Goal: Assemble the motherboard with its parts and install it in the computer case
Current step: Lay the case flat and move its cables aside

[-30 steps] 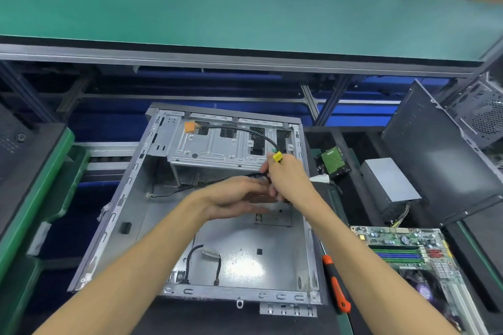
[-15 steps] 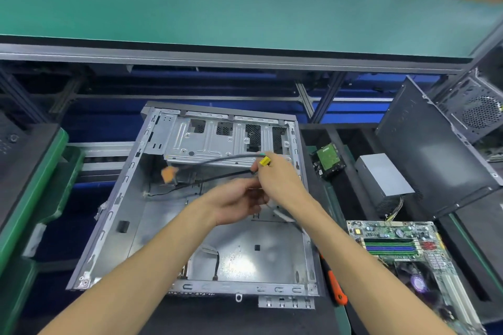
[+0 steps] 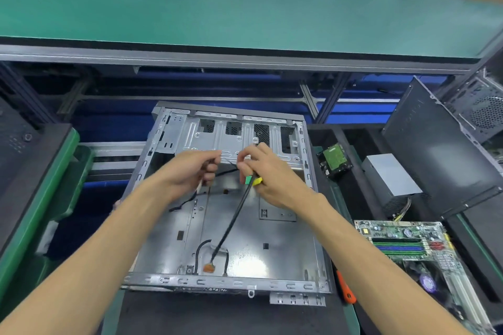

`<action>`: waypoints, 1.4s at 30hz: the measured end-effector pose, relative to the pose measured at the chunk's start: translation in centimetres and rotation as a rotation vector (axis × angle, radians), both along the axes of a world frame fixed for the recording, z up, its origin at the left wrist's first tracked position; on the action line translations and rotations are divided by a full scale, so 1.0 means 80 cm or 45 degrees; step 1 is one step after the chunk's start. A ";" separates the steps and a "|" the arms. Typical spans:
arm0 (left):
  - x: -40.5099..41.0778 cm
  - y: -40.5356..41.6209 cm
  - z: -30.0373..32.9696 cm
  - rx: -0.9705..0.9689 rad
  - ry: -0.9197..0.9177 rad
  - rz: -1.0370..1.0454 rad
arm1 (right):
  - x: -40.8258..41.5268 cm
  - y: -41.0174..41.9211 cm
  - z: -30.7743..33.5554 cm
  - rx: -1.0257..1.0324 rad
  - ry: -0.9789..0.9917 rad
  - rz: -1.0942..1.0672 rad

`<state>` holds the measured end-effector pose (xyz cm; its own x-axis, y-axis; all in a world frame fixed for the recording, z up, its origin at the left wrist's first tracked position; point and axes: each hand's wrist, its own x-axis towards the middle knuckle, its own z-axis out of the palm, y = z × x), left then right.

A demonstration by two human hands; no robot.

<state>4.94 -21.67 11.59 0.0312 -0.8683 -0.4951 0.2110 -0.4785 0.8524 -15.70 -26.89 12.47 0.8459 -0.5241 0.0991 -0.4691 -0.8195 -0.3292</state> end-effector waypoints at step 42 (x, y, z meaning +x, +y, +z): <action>-0.083 -0.004 -0.036 0.119 0.457 0.011 | 0.004 -0.004 0.016 0.759 -0.276 -0.845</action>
